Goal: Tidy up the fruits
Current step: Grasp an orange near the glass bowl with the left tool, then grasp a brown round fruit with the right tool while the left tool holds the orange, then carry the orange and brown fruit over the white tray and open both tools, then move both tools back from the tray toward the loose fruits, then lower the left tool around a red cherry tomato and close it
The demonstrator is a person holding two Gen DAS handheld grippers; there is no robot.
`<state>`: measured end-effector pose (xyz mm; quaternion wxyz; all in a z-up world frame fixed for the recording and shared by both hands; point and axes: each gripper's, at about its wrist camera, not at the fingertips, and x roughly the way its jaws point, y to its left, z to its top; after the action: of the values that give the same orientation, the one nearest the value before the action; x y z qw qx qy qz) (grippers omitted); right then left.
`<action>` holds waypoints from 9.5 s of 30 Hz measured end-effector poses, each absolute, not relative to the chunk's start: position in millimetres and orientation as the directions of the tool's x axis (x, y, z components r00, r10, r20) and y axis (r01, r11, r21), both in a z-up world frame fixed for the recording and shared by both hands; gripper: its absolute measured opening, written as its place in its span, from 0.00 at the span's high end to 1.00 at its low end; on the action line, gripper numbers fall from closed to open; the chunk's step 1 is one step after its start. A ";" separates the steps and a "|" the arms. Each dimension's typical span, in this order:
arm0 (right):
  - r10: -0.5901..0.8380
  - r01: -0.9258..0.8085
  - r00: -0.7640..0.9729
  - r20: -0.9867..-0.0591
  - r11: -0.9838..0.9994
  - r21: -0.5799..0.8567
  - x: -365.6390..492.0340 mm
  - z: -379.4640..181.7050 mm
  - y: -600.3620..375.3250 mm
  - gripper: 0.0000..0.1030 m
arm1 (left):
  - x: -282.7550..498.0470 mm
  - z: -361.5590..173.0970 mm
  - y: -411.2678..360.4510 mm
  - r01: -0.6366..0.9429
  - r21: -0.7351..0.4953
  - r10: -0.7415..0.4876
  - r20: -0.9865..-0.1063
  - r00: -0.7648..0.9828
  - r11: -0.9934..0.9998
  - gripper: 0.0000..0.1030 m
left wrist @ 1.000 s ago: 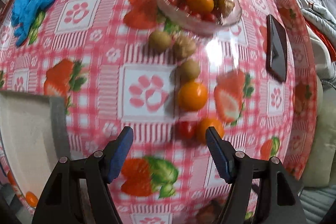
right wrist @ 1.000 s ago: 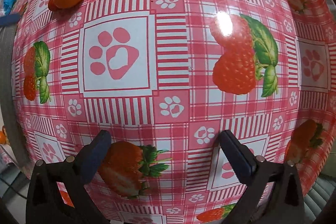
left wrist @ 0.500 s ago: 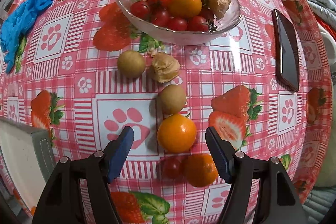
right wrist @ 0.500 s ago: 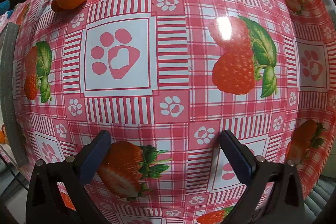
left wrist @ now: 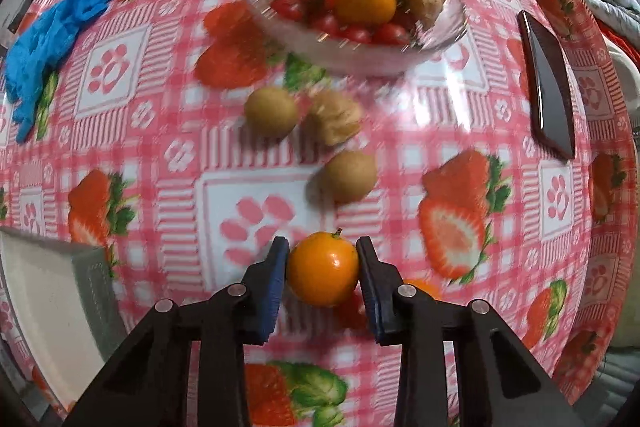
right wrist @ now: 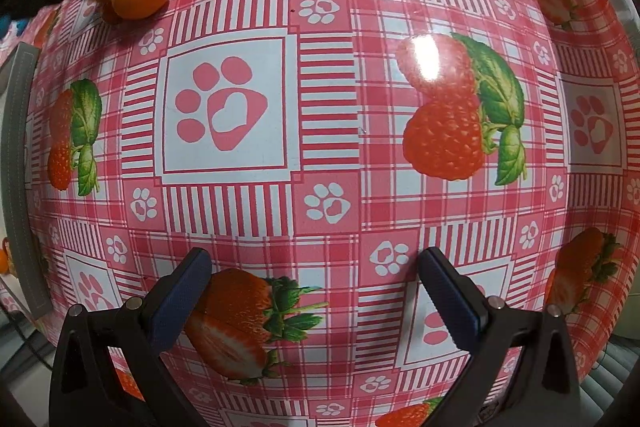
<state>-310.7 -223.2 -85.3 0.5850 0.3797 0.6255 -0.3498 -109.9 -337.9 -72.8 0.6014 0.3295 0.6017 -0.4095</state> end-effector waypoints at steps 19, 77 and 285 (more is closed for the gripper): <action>0.087 0.891 0.018 -0.996 0.450 0.055 -286.4 -73.1 -257.2 0.00 | -121.3 -85.2 -223.4 0.915 -0.069 -0.019 -0.998 -0.068 0.397 0.65; 0.072 0.846 0.216 -0.974 0.485 0.223 -248.5 -20.9 -212.6 0.71 | -91.9 -11.9 -101.3 0.901 -0.174 -0.120 -0.983 -0.137 0.398 0.65; 0.001 0.854 0.014 -1.000 0.520 0.013 -286.5 -92.8 -214.0 0.00 | -108.1 -49.9 -269.2 0.945 0.046 -0.143 -0.985 0.097 0.323 0.22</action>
<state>-286.5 -214.0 -92.8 0.6206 0.3493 0.6123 -0.3434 -108.1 -269.2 -49.9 0.6300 0.3896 0.5146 -0.4318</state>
